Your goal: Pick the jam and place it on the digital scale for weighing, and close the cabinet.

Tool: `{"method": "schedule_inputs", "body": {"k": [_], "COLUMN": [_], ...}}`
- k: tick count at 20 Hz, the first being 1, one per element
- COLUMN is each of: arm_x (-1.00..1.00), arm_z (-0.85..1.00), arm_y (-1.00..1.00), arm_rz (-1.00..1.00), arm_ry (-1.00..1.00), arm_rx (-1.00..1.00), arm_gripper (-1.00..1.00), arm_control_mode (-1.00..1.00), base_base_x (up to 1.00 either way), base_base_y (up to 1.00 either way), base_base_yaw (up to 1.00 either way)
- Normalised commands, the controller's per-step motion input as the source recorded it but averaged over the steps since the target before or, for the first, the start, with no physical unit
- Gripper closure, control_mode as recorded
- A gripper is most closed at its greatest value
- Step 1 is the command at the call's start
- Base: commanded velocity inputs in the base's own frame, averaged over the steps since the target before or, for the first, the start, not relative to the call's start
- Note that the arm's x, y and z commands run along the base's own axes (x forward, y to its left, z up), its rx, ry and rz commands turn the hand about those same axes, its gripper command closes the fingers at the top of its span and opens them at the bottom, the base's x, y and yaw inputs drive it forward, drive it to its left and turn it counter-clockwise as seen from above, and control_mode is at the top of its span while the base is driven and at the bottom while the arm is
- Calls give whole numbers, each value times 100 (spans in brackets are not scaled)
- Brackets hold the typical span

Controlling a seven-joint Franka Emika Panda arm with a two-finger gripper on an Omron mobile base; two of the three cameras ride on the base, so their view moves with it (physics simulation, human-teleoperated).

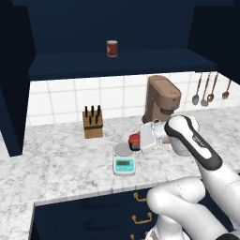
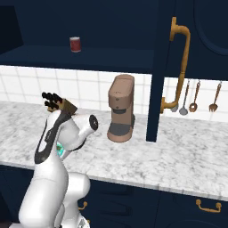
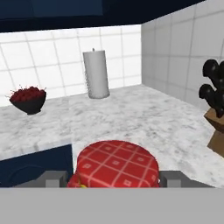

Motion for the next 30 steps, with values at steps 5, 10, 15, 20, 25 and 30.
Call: {"method": "schedule_inputs", "body": {"k": [5, 10, 15, 20, 25, 30], "arm_x": [47, 55, 51, 17, 13, 13], "arm_z": [-41, -35, -22, -25, -28, -14], "arm_y": [-1, 1, 0, 0, 8, 15], "arm_rz": [9, 0, 0, 0, 0, 0], "arm_ry": [-11, -1, 3, 0, -1, -4], "arm_rx": [6, 0, 0, 0, 0, 0], "arm_gripper": [100, 100, 100, 100, 100, 100], "arm_control_mode": [-100, -100, -100, -100, -100, -100], "base_base_x": [0, 0, 0, 0, 0, 0], "base_base_y": [0, 0, 0, 0, 0, 0], "base_base_yaw": [0, 0, 0, 0, 0, 0]}}
